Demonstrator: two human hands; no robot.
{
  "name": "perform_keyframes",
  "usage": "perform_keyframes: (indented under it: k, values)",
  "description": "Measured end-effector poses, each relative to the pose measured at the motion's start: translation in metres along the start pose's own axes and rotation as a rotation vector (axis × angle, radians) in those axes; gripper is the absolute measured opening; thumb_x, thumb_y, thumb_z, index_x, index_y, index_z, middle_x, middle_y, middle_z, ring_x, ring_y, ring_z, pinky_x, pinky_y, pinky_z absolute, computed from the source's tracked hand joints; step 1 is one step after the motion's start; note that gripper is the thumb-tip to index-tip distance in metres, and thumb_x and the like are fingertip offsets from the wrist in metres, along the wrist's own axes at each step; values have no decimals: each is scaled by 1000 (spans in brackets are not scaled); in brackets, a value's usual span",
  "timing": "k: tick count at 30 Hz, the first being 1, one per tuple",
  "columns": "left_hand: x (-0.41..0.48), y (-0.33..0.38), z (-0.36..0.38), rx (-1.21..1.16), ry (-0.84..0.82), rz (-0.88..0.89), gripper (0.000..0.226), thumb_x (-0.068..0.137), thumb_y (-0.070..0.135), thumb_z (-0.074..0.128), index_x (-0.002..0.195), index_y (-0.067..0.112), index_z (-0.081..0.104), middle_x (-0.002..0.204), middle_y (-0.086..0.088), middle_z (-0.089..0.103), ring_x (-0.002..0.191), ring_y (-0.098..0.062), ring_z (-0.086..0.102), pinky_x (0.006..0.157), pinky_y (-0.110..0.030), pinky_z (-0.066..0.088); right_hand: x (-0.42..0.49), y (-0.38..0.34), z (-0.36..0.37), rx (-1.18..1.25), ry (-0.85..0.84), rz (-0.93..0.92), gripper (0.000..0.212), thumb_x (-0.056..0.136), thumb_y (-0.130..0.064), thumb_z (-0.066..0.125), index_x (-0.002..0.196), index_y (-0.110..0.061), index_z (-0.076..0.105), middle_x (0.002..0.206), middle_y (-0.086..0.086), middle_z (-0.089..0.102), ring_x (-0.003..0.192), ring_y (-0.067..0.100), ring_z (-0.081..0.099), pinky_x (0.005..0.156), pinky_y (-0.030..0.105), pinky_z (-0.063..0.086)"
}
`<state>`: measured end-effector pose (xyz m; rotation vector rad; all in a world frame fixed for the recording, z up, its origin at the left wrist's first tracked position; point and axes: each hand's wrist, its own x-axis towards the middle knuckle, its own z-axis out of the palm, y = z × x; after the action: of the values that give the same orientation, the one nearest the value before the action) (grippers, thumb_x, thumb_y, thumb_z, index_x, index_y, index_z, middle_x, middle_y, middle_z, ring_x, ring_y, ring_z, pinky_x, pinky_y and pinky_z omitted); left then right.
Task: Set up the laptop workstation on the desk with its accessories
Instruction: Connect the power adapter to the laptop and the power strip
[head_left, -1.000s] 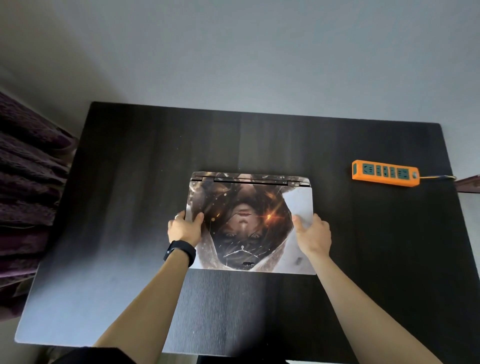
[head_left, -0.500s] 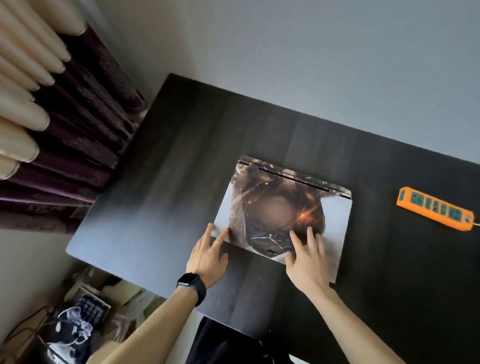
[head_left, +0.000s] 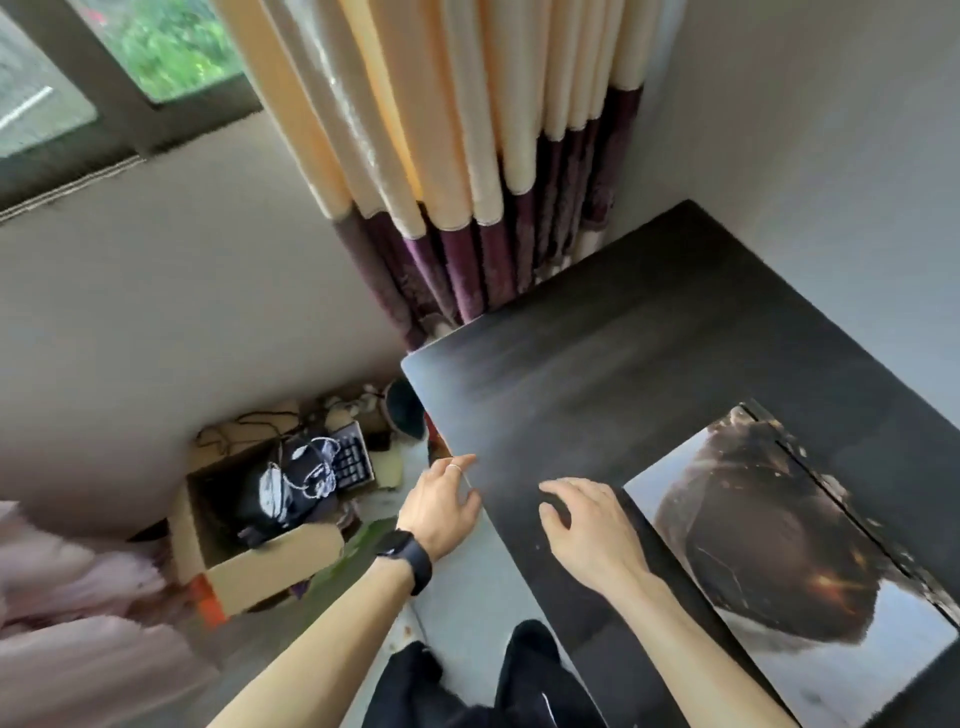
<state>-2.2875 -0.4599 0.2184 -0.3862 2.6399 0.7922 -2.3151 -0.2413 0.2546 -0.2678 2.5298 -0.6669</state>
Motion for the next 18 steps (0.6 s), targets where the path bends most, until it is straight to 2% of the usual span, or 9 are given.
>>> perform_keyframes:
  k: [4, 9, 10, 15, 18]
  values:
    - [-26, -75, -28, -109, 72, -147, 50, 92, 35, 53, 140, 25, 48, 139, -2, 52, 129, -21, 49, 109, -31, 38, 16, -70, 21, -13, -47, -94, 36, 103, -39, 45, 136, -32, 58, 139, -15, 56, 133, 11, 42, 109, 27, 35]
    - [-60, -198, -50, -167, 60, -289, 49, 92, 36, 50, 140, 23, 49, 139, -5, 54, 128, -23, 49, 108, -34, 39, 23, -166, 91, -15, -147, -146, 34, 103, -39, 47, 134, -33, 58, 137, -15, 57, 132, 11, 44, 106, 28, 35]
    - [-62, -205, -52, -173, 47, -293, 49, 93, 36, 50, 139, 22, 48, 138, -5, 54, 127, -23, 50, 107, -35, 40, 20, -173, 94, 8, -148, -136, 33, 102, -39, 48, 134, -34, 58, 136, -16, 57, 132, 11, 44, 105, 28, 36]
    - [-92, -291, -80, -271, 66, -416, 50, 88, 39, 45, 136, 27, 51, 139, -2, 55, 127, -23, 51, 105, -37, 42, 27, -246, 160, 3, -245, -208, 32, 102, -37, 50, 132, -31, 59, 127, -14, 60, 125, 11, 48, 92, 23, 33]
    - [-115, -338, -94, -308, 98, -519, 44, 94, 32, 49, 137, 23, 51, 140, -5, 54, 129, -24, 49, 108, -35, 39, 30, -292, 194, -13, -323, -256, 33, 102, -37, 50, 132, -30, 59, 127, -14, 61, 124, 9, 51, 99, 26, 40]
